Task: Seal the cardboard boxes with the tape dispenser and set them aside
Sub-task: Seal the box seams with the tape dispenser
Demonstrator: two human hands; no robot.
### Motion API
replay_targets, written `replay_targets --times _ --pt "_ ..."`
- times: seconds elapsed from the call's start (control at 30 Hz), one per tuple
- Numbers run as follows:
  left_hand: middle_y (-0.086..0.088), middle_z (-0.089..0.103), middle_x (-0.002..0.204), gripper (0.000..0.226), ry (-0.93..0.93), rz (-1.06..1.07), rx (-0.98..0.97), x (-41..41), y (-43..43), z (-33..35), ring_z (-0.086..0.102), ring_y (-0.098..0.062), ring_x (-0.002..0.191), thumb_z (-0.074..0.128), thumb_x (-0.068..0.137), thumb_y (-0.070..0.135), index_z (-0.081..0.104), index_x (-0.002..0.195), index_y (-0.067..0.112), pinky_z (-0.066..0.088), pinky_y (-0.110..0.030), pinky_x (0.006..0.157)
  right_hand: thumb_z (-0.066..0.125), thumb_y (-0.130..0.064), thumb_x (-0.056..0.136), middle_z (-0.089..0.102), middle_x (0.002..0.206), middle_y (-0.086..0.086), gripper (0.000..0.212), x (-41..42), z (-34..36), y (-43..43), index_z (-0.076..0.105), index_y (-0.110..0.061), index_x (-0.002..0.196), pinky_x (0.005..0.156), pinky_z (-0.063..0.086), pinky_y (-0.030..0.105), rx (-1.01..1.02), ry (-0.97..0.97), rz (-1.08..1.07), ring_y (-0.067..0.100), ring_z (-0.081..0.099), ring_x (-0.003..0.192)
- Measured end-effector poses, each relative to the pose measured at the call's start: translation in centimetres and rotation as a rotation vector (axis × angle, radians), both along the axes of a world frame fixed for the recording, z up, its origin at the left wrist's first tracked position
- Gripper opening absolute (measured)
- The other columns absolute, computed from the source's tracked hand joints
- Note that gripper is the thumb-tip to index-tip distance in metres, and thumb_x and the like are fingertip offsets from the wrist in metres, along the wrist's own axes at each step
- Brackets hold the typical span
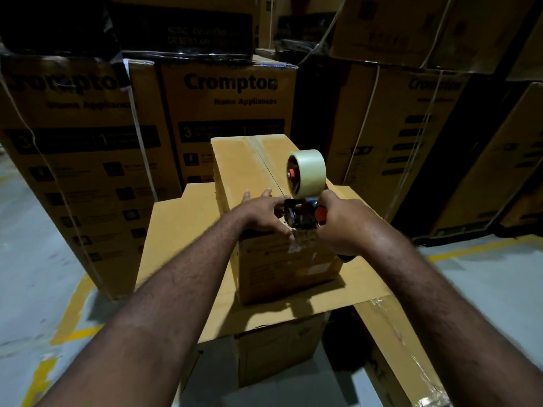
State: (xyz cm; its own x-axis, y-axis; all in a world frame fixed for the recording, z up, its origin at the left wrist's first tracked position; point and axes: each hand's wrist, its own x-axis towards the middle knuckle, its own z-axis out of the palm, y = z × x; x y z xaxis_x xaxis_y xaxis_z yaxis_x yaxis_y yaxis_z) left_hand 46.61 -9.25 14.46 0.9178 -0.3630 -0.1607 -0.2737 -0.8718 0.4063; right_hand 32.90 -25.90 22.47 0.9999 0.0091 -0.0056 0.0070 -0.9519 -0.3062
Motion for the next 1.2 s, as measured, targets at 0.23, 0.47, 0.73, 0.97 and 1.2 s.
replay_targets --times 0.23,0.47,0.73,0.97,1.2 --pt "-0.003 0.011 0.170 0.090 -0.002 -0.031 -0.033 1.0 -0.1 -1.3 0.002 -0.030 0.156 0.082 0.075 0.052 0.040 0.153 0.034 -0.017 -0.054 0.119 0.060 -0.021 0.093 0.042 0.084 -0.003 0.052 -1.7 -1.7 -0.3 0.032 -0.035 0.135 0.075 0.061 0.045 0.085 -0.019 -0.083 0.025 0.060 0.090" --pt "-0.002 0.037 0.161 0.047 -0.036 -0.128 -0.107 0.4 -0.1 -0.7 0.017 -0.014 0.154 0.076 0.086 0.026 0.063 0.132 0.027 -0.011 -0.054 0.123 0.056 -0.025 0.097 0.045 0.084 -0.002 0.046 -3.5 -2.8 -0.1 0.029 -0.036 0.132 0.070 0.054 0.039 0.076 -0.062 -0.110 0.023 0.055 0.085" --pt "0.000 0.025 0.166 0.050 -0.043 -0.155 -0.099 0.0 0.4 -0.4 0.013 -0.024 0.154 0.072 0.090 0.025 0.060 0.138 0.031 -0.001 -0.053 0.124 0.056 -0.030 0.097 0.046 0.082 -0.006 0.048 -6.0 -3.3 0.3 0.025 -0.041 0.132 0.071 0.058 0.039 0.069 -0.100 -0.110 0.017 0.056 0.082" --pt "0.005 0.052 0.150 0.037 -0.046 -0.187 -0.164 0.8 0.7 -0.9 0.038 -0.013 0.145 0.073 0.090 0.016 0.069 0.127 0.019 0.026 -0.046 0.122 0.052 -0.033 0.101 0.037 0.073 -0.012 0.049 -7.1 -5.4 0.5 0.023 -0.040 0.139 0.049 0.030 0.018 0.093 -0.132 -0.115 0.003 0.036 0.061" --pt "0.002 0.052 0.150 0.041 -0.019 -0.241 -0.108 0.6 0.6 -0.2 0.040 -0.014 0.144 0.069 0.093 0.010 0.065 0.133 0.016 0.027 -0.031 0.116 0.053 -0.034 0.100 0.065 0.101 0.003 0.058 -7.5 -6.9 0.1 0.016 -0.043 0.144 0.062 0.041 0.025 0.129 -0.139 -0.165 0.014 0.044 0.071"
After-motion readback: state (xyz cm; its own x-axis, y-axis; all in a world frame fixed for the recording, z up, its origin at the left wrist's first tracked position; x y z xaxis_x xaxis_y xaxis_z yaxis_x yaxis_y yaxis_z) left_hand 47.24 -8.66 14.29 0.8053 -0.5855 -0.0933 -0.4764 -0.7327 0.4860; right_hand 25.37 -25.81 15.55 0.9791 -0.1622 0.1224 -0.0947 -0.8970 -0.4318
